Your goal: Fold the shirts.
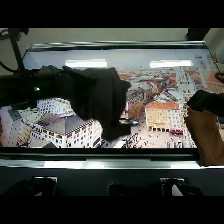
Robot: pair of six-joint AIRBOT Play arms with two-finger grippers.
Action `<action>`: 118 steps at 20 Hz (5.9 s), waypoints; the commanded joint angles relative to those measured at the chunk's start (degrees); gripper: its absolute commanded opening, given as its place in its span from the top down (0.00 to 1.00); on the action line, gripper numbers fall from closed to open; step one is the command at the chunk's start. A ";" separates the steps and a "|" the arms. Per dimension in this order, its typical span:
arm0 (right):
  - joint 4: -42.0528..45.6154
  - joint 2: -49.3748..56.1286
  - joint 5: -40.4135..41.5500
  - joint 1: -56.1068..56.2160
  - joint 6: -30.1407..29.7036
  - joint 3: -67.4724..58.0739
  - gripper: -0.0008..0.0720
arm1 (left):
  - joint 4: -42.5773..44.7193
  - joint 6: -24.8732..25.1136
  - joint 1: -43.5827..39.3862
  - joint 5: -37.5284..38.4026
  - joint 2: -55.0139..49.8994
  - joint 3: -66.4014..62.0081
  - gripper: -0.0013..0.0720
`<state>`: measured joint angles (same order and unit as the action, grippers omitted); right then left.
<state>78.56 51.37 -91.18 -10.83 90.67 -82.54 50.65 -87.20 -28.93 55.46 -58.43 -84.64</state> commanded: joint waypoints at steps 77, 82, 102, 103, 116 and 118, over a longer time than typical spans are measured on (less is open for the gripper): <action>16.50 17.51 33.14 -1.42 14.21 -16.35 0.92 | 41.81 -13.38 33.48 5.38 7.74 11.93 0.94; -9.35 41.31 36.22 -1.40 15.21 -16.35 0.93 | 32.24 -13.35 33.48 -9.70 -4.81 31.15 0.94; -35.76 28.35 29.59 24.57 2.12 41.59 0.08 | 31.82 -4.24 33.48 -10.19 -11.04 32.74 0.94; -36.87 28.61 32.37 26.80 3.34 41.55 0.08 | 31.82 -4.24 33.48 -9.60 -11.04 32.74 0.94; 3.10 8.61 34.69 18.08 5.05 7.04 0.93 | 32.22 -2.56 33.46 4.15 -3.67 10.99 0.94; 12.74 1.92 40.17 15.17 5.07 -5.22 0.93 | 32.02 -2.58 33.38 5.57 0.68 -2.43 0.94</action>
<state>73.54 61.69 -54.70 8.34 96.31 -73.12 82.70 -90.11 4.54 57.82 -62.39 -73.10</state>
